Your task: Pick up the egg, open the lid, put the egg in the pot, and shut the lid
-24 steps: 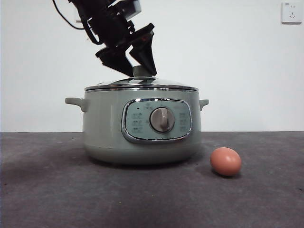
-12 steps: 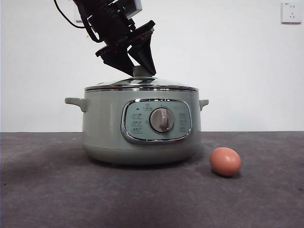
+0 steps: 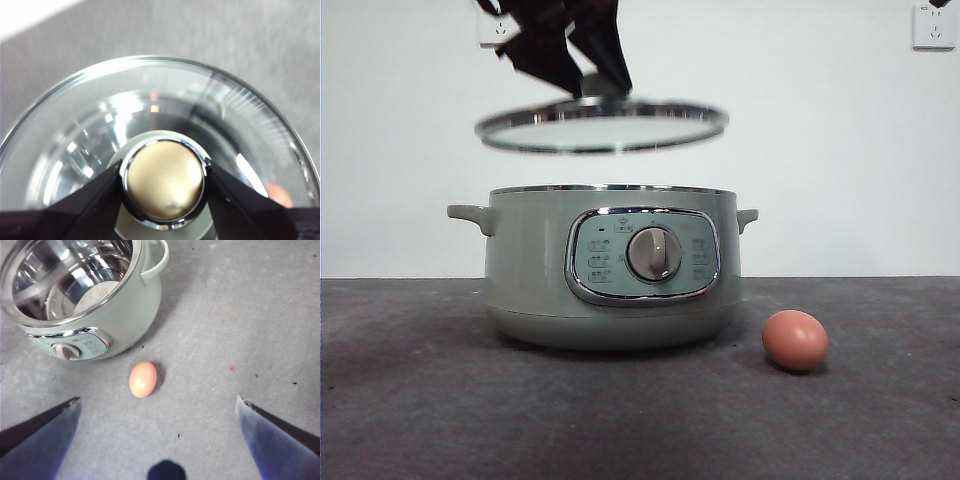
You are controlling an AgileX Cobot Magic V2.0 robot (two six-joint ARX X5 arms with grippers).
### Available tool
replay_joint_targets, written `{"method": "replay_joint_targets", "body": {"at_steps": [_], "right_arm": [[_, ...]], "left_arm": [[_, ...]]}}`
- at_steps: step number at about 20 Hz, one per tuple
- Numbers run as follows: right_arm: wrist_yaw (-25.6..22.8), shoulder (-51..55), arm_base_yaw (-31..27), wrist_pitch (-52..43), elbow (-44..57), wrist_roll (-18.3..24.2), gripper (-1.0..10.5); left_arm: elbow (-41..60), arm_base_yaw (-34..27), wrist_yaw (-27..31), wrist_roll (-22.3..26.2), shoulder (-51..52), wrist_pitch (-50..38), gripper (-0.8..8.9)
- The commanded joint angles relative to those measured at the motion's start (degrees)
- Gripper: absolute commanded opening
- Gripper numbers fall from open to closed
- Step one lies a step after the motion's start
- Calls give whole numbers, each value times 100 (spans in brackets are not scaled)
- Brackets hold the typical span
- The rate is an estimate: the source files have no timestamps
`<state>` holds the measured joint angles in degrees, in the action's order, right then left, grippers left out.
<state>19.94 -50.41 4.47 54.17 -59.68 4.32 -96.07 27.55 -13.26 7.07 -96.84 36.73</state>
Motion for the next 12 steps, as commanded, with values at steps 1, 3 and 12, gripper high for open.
{"method": "replay_joint_targets", "body": {"at_steps": [1,3,12], "right_arm": [[22,-7,2,-26,-17,-22,656],[22,-46,2,-101,-17,-24,653],[240,-1143,321,-487,-17,-94,593]], "left_arm": [[-13,-55,-31,-46,398,-205,-8],[-13,-170,83,-44,835,-149,-8],[-13,-901,249,-39,3174,988,-8]]}}
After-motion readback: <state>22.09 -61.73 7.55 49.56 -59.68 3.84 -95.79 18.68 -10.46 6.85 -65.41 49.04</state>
